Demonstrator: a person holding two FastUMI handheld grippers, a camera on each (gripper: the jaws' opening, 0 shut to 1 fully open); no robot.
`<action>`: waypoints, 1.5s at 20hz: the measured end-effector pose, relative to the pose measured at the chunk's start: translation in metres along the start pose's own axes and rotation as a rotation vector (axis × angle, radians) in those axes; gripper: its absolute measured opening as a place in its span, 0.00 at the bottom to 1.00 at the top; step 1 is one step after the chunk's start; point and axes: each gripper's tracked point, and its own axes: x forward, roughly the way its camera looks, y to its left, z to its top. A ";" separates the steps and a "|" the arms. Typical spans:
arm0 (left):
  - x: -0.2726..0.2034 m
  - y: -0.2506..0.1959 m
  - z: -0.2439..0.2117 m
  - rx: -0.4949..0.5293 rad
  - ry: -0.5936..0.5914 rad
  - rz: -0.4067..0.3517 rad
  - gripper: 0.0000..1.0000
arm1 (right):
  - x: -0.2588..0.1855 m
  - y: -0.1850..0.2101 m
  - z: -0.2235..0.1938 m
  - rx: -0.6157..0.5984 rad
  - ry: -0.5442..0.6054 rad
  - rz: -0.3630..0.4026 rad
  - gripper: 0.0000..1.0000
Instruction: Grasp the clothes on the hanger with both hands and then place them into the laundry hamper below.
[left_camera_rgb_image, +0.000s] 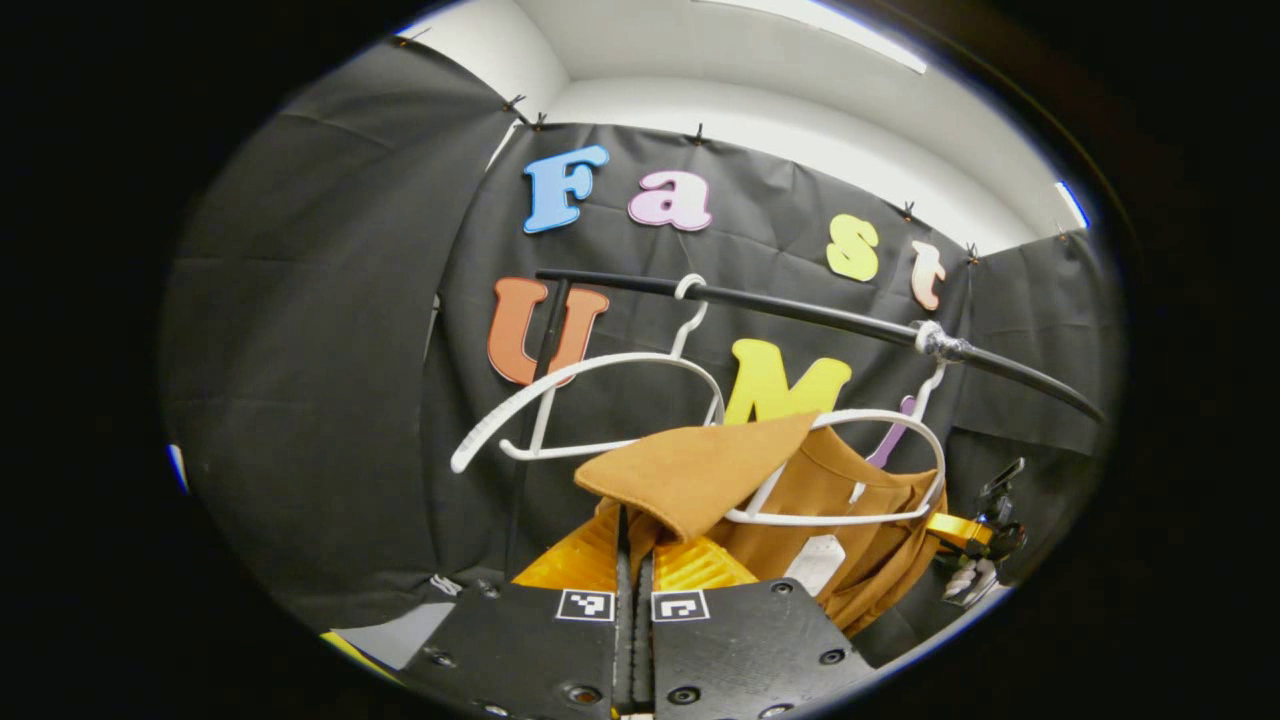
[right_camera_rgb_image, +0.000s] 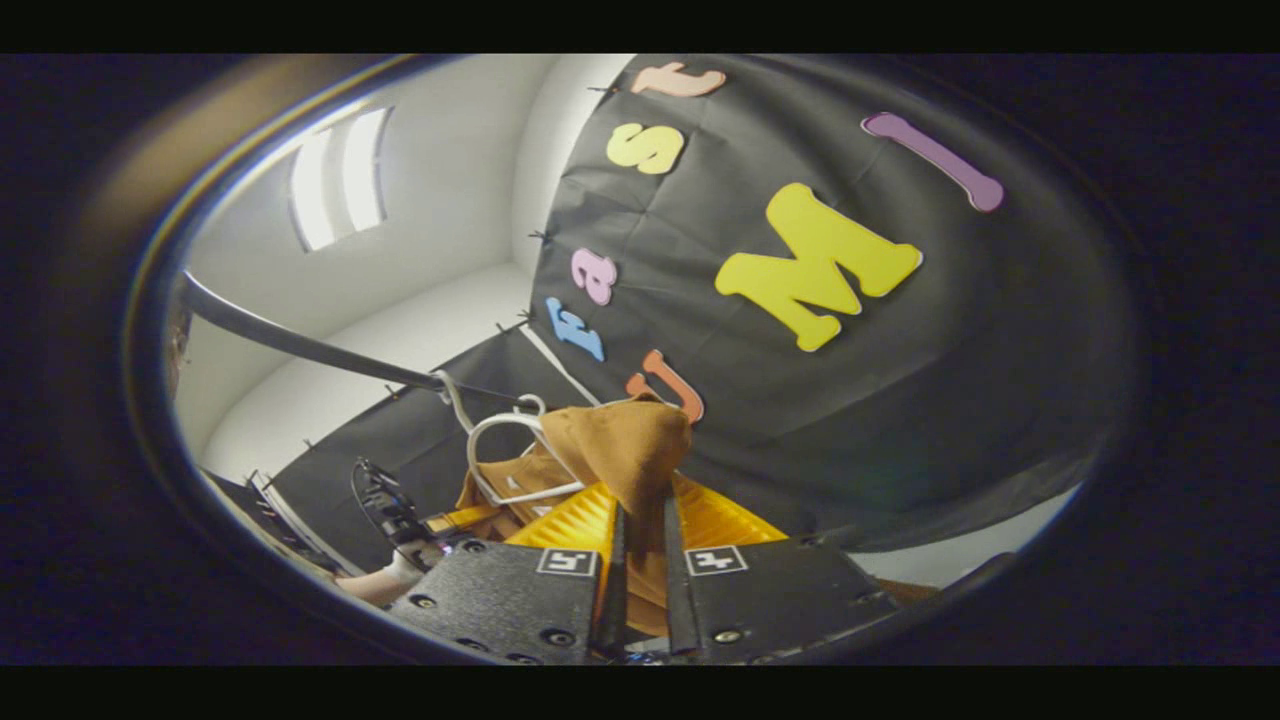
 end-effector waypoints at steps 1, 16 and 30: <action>0.000 0.000 -0.001 0.003 0.000 0.003 0.05 | -0.003 0.002 0.000 0.010 0.005 0.016 0.14; 0.006 -0.009 -0.028 -0.062 0.024 -0.026 0.05 | -0.035 -0.005 0.013 0.126 -0.096 0.039 0.05; 0.012 -0.008 0.012 -0.001 -0.069 0.005 0.00 | -0.035 0.037 0.094 0.144 -0.295 0.131 0.02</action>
